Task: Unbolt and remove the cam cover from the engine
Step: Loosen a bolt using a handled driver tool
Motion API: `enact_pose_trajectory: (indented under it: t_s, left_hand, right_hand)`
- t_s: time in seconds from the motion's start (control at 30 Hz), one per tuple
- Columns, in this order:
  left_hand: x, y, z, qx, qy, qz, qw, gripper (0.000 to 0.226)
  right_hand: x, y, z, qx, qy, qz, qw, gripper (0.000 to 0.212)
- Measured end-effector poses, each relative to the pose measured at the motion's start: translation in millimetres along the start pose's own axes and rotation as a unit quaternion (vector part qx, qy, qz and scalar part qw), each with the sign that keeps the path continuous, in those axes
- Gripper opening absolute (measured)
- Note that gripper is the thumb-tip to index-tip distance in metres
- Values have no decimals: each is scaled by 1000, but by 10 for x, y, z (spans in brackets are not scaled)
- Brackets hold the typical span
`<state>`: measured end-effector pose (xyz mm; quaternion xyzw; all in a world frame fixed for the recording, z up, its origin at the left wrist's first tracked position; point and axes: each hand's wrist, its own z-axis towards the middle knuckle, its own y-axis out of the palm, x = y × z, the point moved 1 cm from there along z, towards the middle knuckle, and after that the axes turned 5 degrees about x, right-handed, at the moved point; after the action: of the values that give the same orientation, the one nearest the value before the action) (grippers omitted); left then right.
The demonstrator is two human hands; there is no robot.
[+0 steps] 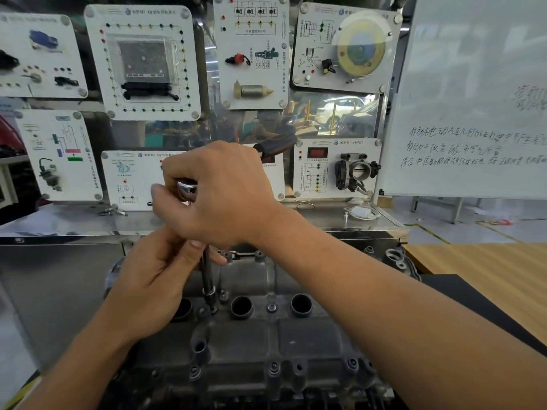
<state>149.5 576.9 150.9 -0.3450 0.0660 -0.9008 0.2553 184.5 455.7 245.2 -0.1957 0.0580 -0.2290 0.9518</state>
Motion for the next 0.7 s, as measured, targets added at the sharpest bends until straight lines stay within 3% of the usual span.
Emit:
enact_pose_trajectory:
  t_s: [0.1,0.2,0.27,0.43,0.53,0.6,0.7]
  left_hand:
    - [99,15,3,27,11,55,998,23]
    - [104,21,-7,87,-9,79,993,54]
    - [60,3,-26,89,-17,64,994,40]
    - [92,-38,-27,77,-28,41,996,28]
    - [126,-2,4,77,-5,35,996,39]
    - [94,-1,7,89,-2,43,995,48]
    - [62,-5,5,84,-8,46,995,28]
  right_hand:
    - [-132,-38,-1,-39,42,-95,994,40]
    - [-282,-84,-28,-51,70,-211,974,45]
    - [-327,-137,-61,-78,65,-215,971,47]
    - [-377,-276,-66,-119,84,-201,969,45]
    - [-370,-208,-47,-107,75,-213,968,43]
    - [-348,-135,-62,-56,57,-238,968,46]
    - [-299,-66,-125,21,66,-232,970,41]
